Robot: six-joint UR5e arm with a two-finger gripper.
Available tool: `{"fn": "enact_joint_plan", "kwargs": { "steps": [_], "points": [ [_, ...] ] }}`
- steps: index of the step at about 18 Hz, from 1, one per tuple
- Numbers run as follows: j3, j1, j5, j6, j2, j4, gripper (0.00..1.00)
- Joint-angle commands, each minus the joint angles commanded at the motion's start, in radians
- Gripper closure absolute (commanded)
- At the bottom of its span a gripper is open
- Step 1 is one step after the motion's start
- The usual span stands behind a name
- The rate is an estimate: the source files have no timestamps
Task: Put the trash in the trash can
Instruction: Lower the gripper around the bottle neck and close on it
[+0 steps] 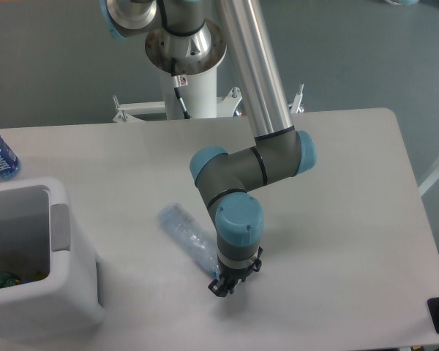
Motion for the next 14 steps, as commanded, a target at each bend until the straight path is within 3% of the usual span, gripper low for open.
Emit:
{"fn": "enact_joint_plan", "kwargs": {
  "steps": [3,9,14],
  "points": [
    [-0.017,-0.002,-0.003,0.0,0.02,0.002,0.75],
    [-0.028,-0.002,-0.002,0.003,0.076,0.003,0.75],
    [0.058,0.006,-0.014,0.0,0.175,0.008,0.75]
  ]
}}
